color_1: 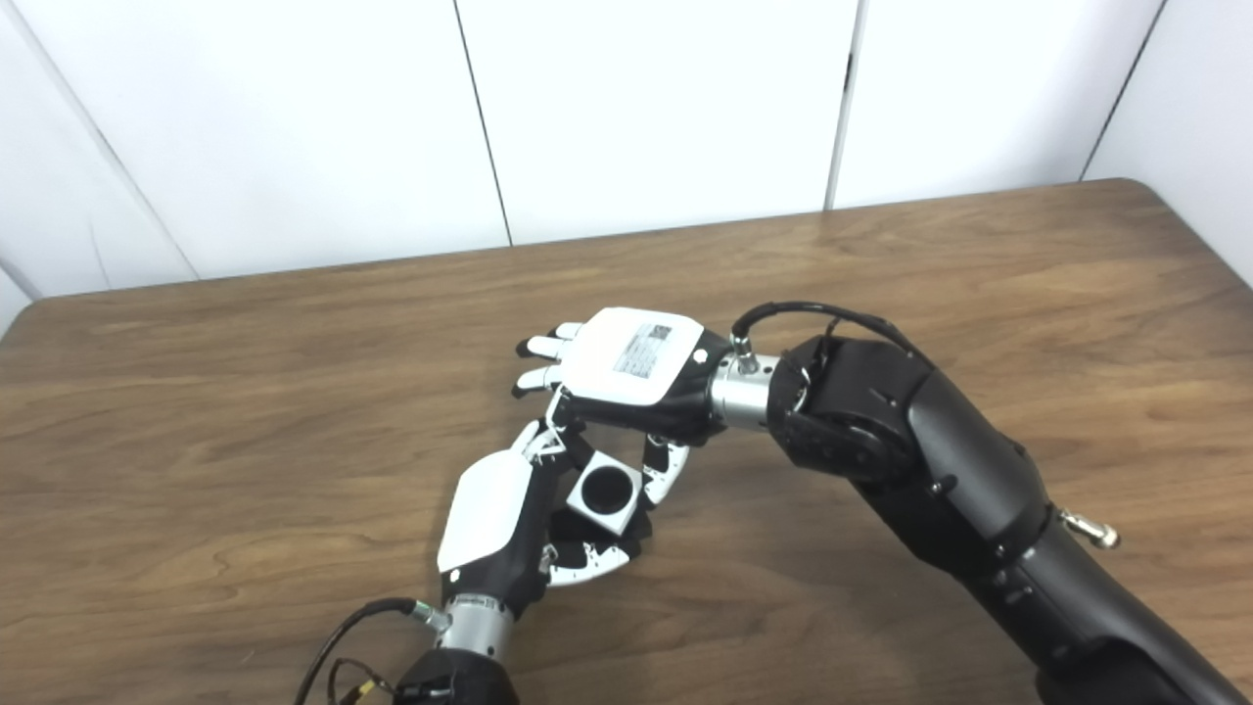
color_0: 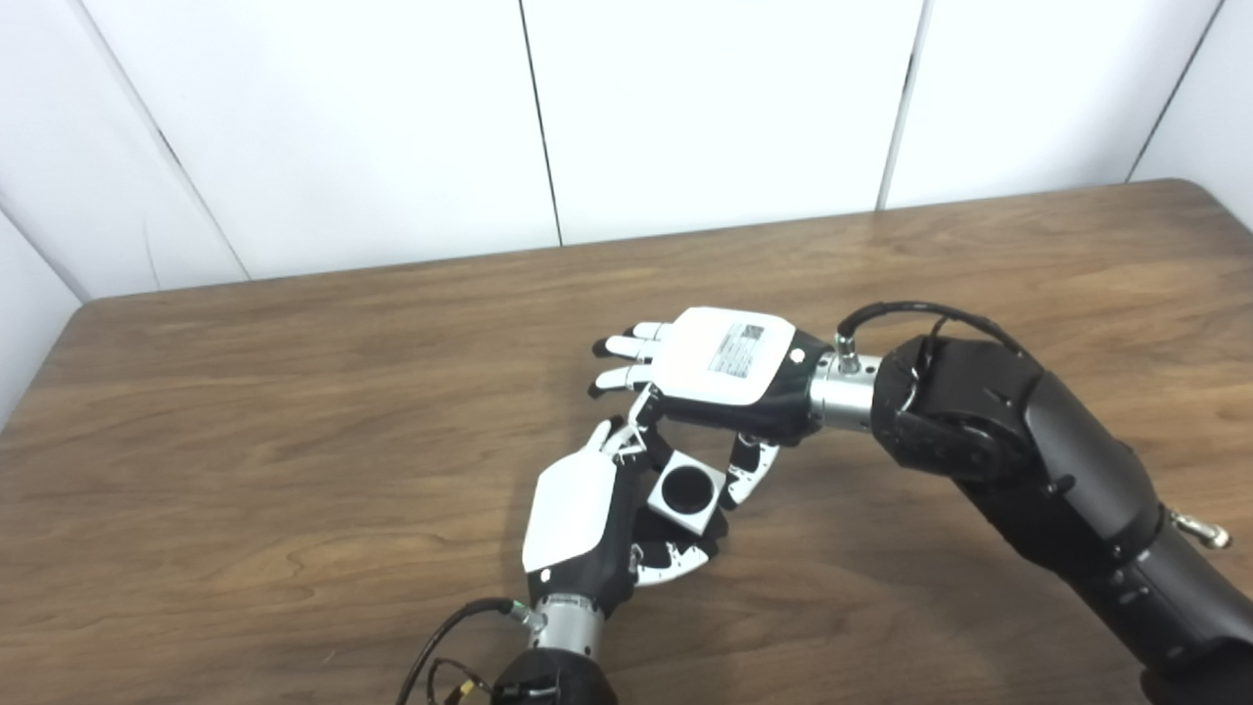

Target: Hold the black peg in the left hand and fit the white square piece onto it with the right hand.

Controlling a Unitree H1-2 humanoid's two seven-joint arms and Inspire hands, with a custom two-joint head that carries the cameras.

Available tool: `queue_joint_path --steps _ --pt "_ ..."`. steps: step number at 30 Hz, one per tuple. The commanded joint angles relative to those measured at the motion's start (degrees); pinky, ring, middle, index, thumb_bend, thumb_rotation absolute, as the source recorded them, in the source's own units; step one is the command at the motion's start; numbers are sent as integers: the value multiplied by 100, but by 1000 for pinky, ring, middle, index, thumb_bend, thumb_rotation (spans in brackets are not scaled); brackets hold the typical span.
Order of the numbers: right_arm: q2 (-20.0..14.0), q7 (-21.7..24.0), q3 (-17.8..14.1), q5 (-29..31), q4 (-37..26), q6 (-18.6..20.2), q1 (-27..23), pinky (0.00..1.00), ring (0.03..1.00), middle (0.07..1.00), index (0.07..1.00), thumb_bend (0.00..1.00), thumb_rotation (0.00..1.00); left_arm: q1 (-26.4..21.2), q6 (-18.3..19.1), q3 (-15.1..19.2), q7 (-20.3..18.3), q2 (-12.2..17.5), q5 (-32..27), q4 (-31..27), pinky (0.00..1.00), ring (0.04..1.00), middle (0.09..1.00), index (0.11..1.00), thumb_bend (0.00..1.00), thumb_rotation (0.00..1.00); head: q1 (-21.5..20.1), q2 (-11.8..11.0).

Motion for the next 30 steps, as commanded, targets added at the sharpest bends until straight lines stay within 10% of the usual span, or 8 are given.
queue_joint_path --steps 1,8,12,18,30 --pt "-81 -136 -73 24 -54 -120 -164 964 1000 920 495 519 147 3 -2 -87 91 -173 68 -36 881 955 879 489 524 60 8 -5" --pt "-74 43 -155 -26 -169 131 -143 983 1000 922 718 854 332 9 121 -82 -10 -172 98 -65 883 957 878 493 524 69 6 -3" --pt "-94 154 -197 -12 -220 212 -146 982 1000 925 736 879 337 11 207 -102 -34 -150 179 -83 882 948 871 673 839 166 14 3" --pt "-125 166 -259 29 -236 260 -104 967 1000 926 738 884 342 41 253 -85 -7 -142 141 -136 849 937 883 844 896 190 61 13" --pt "-68 40 -395 74 -219 343 -16 961 1000 920 729 891 335 60 394 160 -202 -100 -52 -451 806 932 906 898 950 202 104 41"
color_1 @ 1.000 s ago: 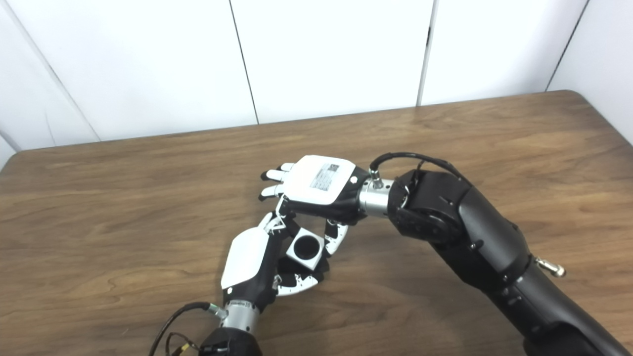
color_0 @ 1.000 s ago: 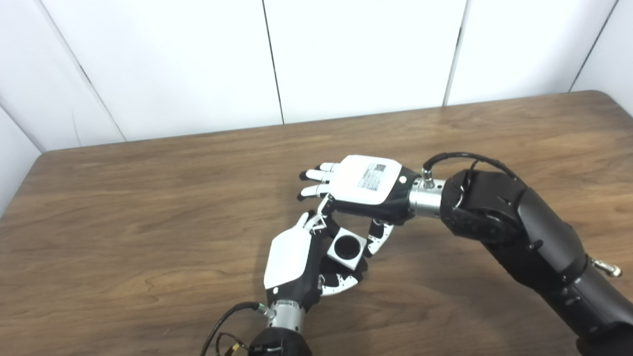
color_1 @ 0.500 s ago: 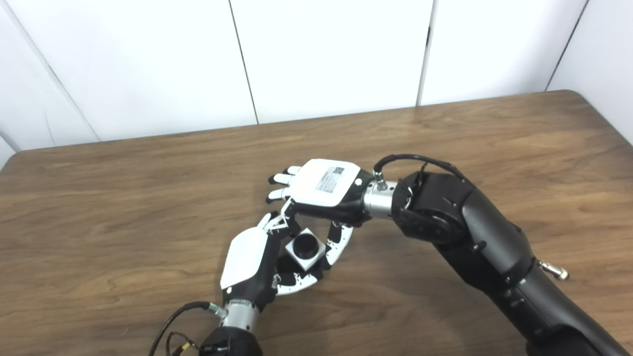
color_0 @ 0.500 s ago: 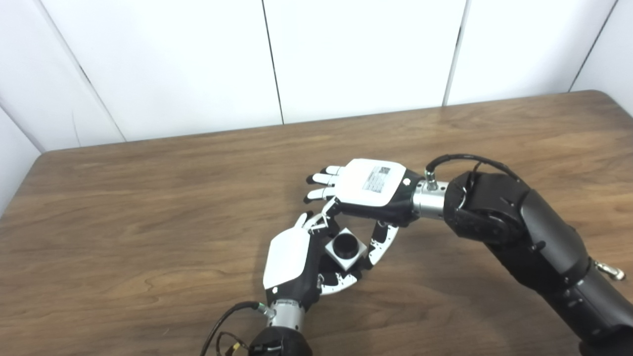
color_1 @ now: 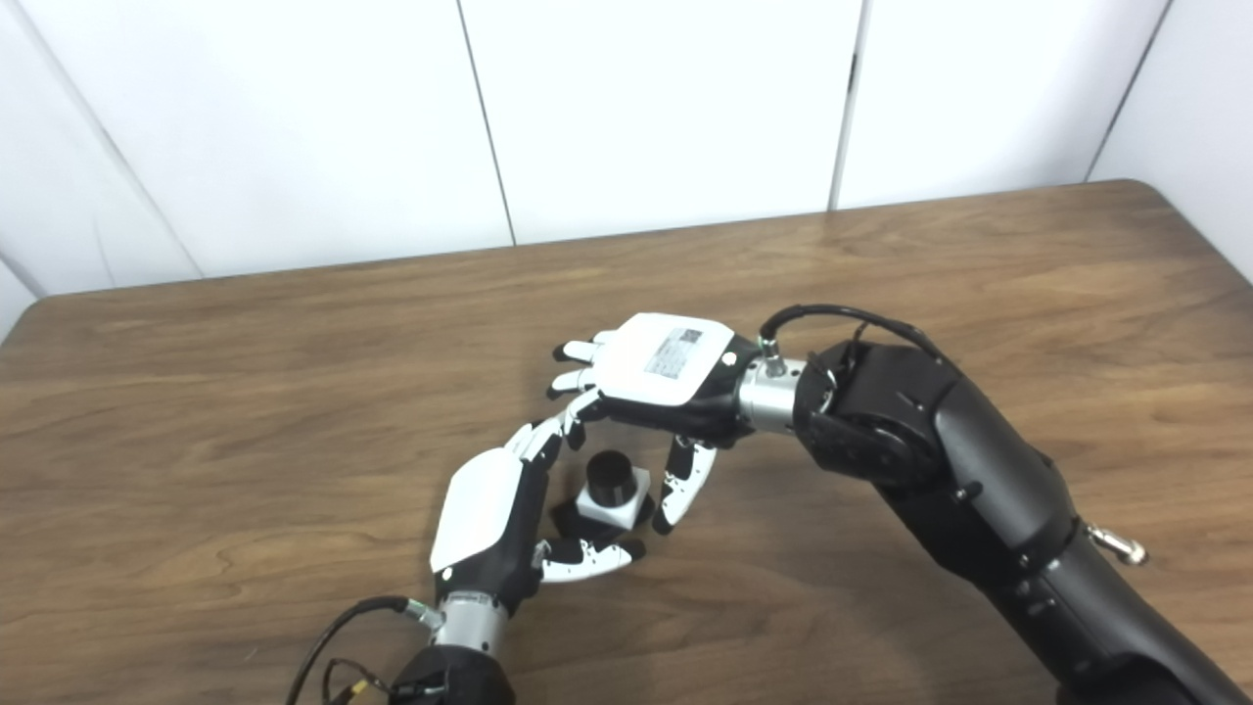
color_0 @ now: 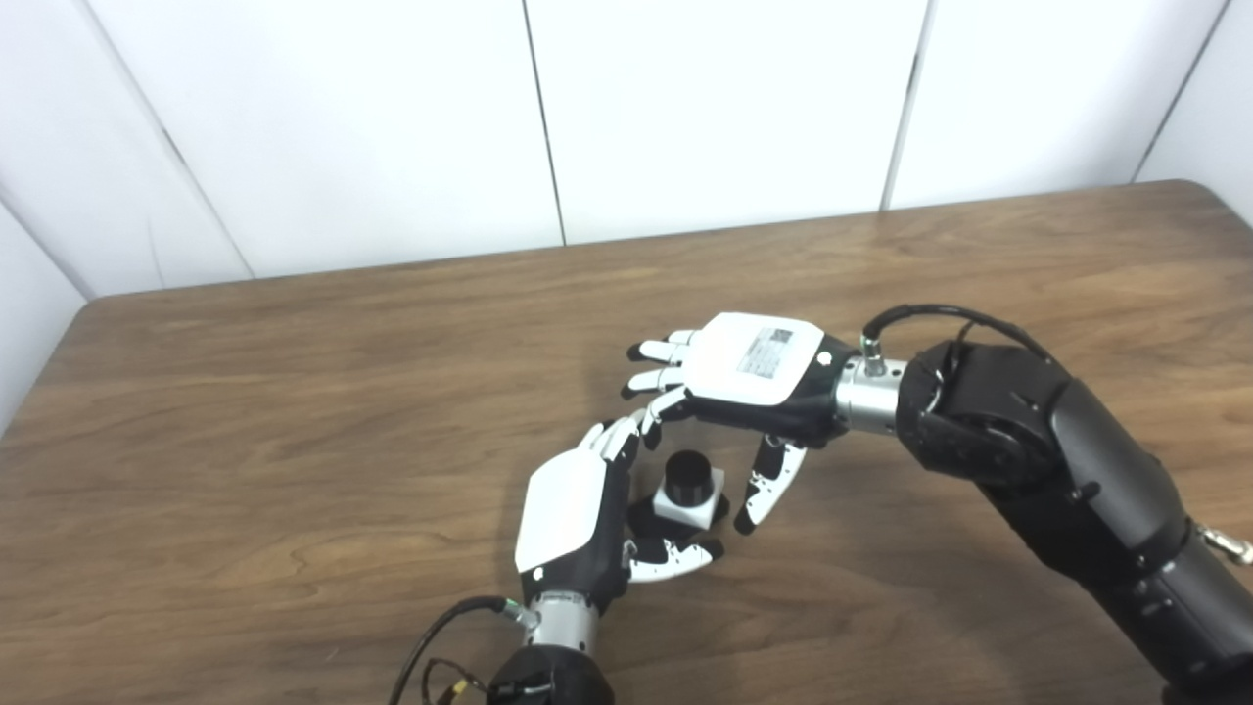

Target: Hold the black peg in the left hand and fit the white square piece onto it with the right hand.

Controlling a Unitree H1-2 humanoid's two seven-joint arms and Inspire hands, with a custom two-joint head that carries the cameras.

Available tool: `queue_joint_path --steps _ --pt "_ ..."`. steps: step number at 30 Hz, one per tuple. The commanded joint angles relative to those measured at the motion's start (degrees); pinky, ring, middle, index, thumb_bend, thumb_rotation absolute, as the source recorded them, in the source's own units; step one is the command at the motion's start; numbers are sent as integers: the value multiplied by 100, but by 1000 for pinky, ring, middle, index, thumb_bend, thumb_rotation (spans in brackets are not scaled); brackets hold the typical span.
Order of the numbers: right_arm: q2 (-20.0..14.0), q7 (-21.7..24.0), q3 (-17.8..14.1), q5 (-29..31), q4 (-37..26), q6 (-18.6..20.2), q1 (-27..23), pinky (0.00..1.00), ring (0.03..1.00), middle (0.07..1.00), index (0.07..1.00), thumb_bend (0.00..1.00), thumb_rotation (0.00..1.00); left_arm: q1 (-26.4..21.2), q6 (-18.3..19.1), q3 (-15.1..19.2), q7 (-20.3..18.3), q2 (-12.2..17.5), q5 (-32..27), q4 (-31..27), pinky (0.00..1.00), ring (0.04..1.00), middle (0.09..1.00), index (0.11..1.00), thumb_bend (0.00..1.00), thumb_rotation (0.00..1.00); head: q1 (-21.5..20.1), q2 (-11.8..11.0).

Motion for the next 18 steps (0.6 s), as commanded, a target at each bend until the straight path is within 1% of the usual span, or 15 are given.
queue_joint_path --steps 1,3,6,10,13,15,16,18 --pt "33 -160 -149 52 -167 125 -194 963 1000 921 729 892 336 8 81 25 -44 -61 53 -229 804 930 905 899 948 208 15 1" --pt "50 -149 -176 32 -170 164 -187 972 1000 923 730 891 344 9 96 50 -65 -29 103 -264 796 921 902 903 944 229 18 2" --pt "65 -144 -198 1 -162 189 -179 968 1000 925 730 889 351 41 135 115 -111 -30 28 -321 805 929 910 911 939 225 19 -8" --pt "87 -170 -235 -3 -171 271 -139 965 1000 924 729 895 353 70 184 168 -161 -27 75 -362 805 931 913 914 939 227 26 -29" --pt "102 -163 -275 -6 -230 365 -106 964 1000 924 729 898 350 99 159 246 -150 -15 27 -398 810 936 915 914 938 196 37 -42" --pt "100 -192 -328 -2 -249 401 -85 967 1000 925 728 894 348 113 210 302 -190 8 64 -449 824 940 916 913 926 183 35 -45" --pt "100 -204 -357 -6 -256 419 -75 970 1000 927 730 894 351 115 250 325 -226 30 142 -474 826 938 914 910 918 187 38 -52" --pt "85 -248 -432 10 -258 451 -50 973 1000 928 736 898 357 116 293 399 -280 112 283 -531 789 925 905 898 914 239 32 -51"
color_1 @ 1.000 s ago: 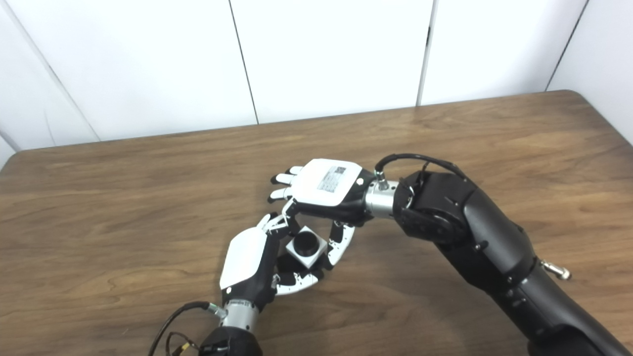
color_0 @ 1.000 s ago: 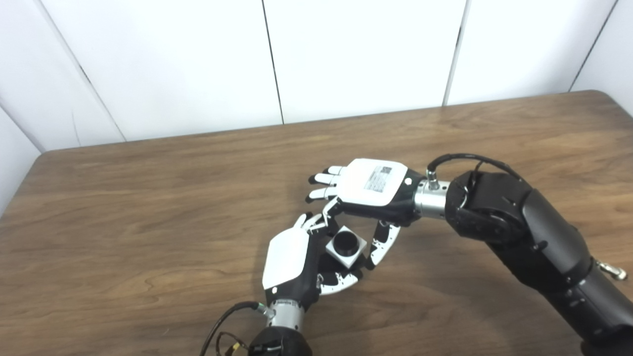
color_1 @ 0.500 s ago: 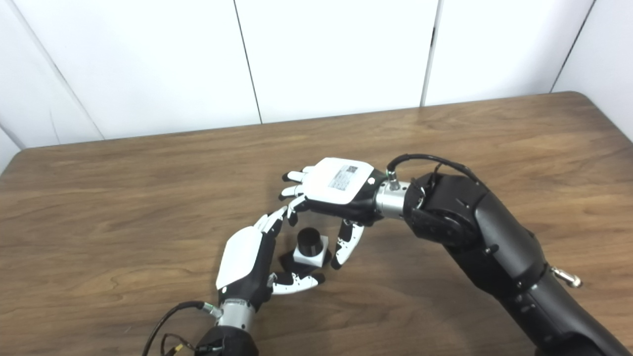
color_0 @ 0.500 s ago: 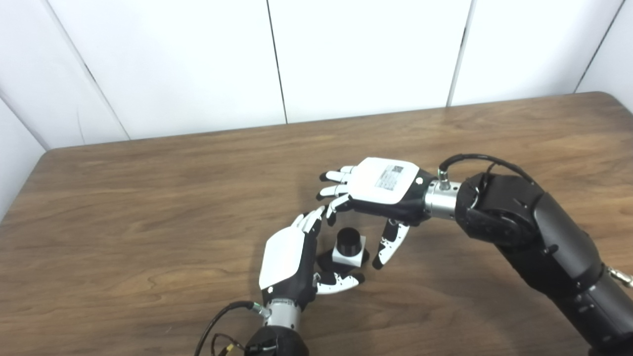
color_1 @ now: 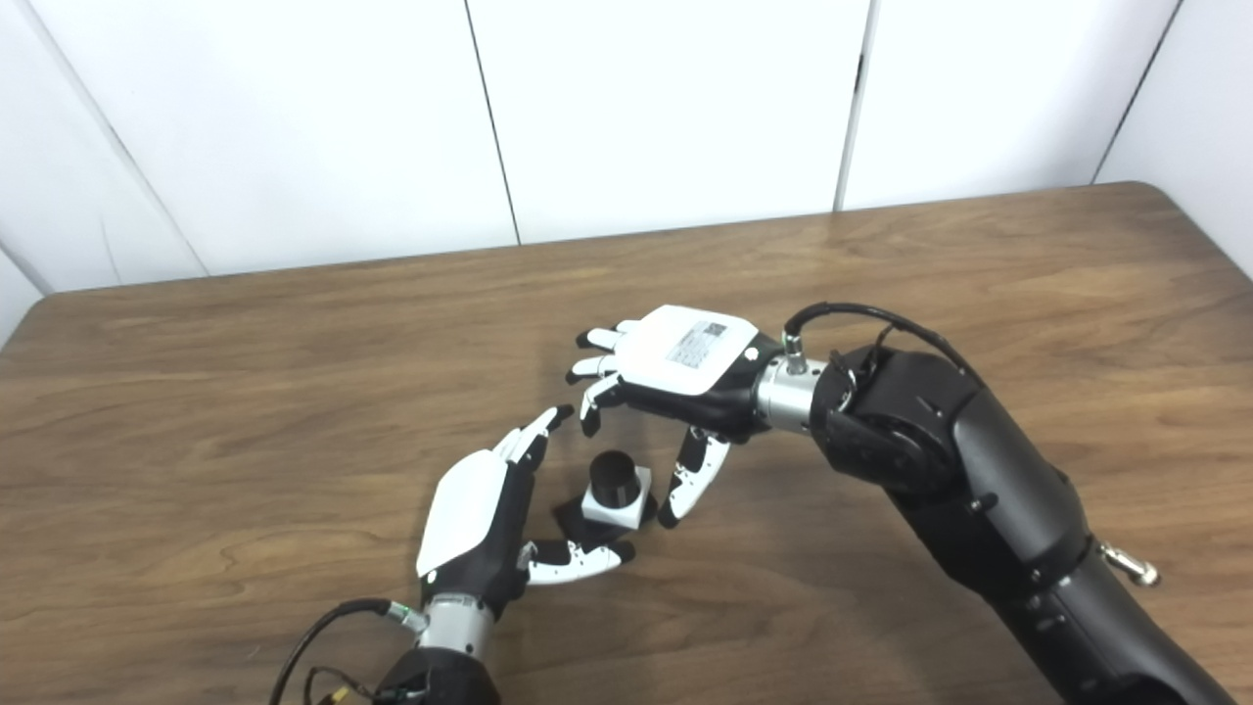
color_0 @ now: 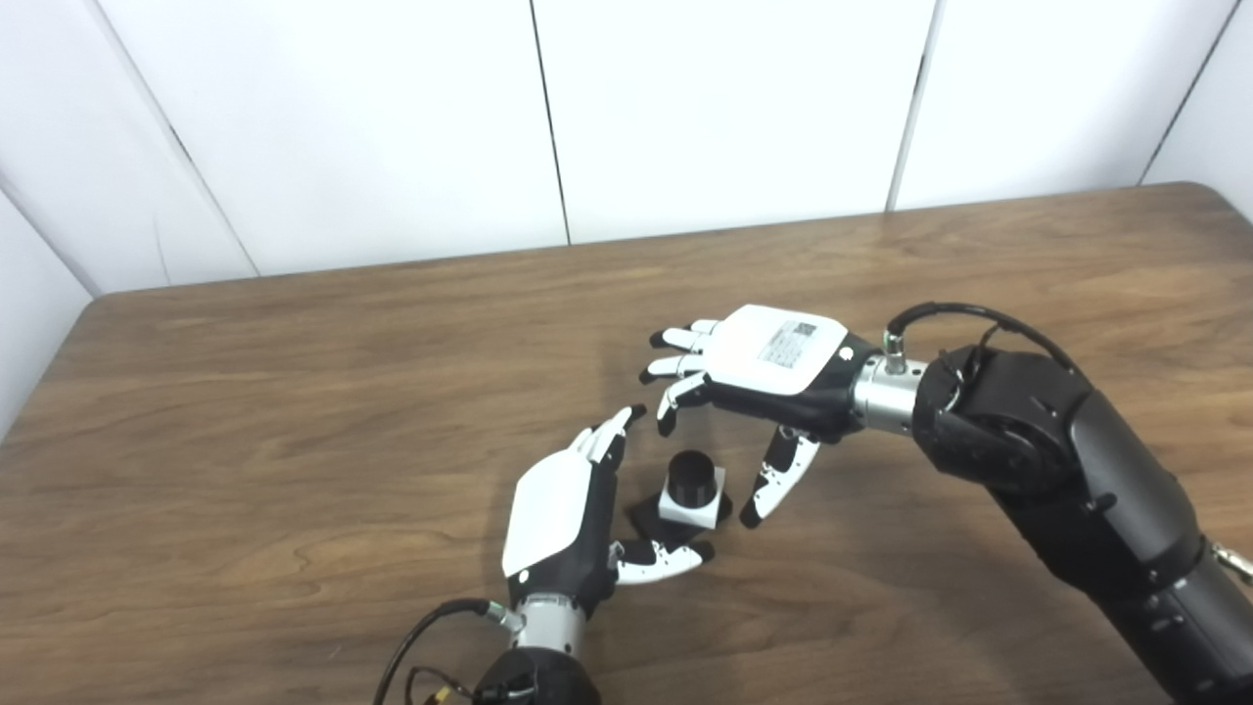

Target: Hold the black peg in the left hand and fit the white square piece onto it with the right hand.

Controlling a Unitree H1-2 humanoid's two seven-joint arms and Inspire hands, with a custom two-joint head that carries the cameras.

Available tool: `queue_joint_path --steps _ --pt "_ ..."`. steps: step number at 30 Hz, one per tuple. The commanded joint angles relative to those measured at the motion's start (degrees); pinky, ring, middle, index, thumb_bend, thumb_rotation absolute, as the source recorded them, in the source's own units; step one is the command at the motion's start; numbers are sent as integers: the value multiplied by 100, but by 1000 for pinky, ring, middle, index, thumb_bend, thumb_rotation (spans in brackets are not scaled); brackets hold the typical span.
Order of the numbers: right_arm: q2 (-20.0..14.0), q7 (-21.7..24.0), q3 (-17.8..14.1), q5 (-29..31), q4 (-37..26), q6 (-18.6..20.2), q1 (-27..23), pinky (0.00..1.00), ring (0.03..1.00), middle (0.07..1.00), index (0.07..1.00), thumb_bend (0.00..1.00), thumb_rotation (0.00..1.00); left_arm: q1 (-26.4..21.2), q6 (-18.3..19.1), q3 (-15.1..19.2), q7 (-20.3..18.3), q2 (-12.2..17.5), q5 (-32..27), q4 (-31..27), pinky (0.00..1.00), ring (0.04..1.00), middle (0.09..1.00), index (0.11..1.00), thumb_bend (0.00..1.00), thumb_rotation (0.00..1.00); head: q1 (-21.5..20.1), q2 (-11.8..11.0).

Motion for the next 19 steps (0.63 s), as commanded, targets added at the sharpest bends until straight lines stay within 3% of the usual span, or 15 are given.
queue_joint_path --steps 1,8,11,19 --pt "-34 -261 -229 40 -216 126 -131 972 1000 928 739 899 360 -28 138 175 -20 125 189 -234 785 925 906 896 905 252 2 -7" --pt "-141 -490 -559 108 -197 242 64 958 1000 932 759 897 397 31 103 734 -65 332 -146 -445 802 915 897 887 796 290 -35 -28" --pt "-141 -479 -758 193 -238 506 192 948 1000 938 781 891 418 48 42 1046 42 356 -463 -461 804 902 896 897 729 322 -33 -28" --pt "-19 -544 -1377 866 -291 1525 668 891 1000 976 870 857 568 112 -557 1706 303 564 -1506 -446 730 844 885 921 643 611 -112 -44"
